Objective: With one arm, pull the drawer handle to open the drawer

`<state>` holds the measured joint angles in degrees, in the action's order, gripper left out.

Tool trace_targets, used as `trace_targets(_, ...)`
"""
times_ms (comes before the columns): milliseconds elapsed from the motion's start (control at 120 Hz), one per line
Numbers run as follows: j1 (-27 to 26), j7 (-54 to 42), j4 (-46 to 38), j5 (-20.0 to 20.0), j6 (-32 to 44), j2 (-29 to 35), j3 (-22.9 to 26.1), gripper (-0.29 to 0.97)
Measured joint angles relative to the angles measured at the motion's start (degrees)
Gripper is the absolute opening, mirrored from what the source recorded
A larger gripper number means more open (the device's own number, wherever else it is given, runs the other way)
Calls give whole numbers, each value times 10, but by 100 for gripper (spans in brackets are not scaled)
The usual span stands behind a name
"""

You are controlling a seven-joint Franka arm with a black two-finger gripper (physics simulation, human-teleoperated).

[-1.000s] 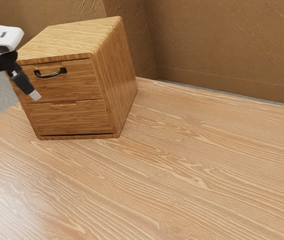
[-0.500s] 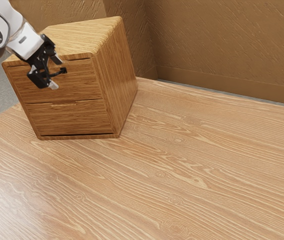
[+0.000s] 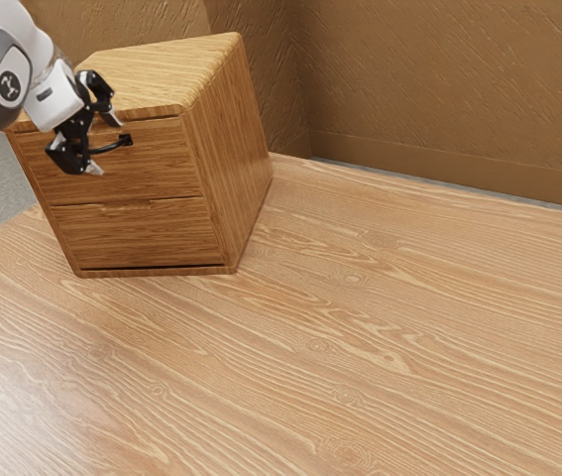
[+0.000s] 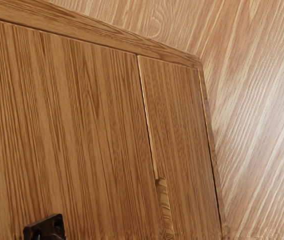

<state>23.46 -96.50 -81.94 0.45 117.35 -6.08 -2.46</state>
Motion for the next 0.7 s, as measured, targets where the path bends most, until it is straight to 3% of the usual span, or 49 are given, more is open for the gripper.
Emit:
trace_targets(342,1,-35,0,0,-2,9,5,27)
trace_targets(700,-1,-54,1,-7,-1,0,15,17)
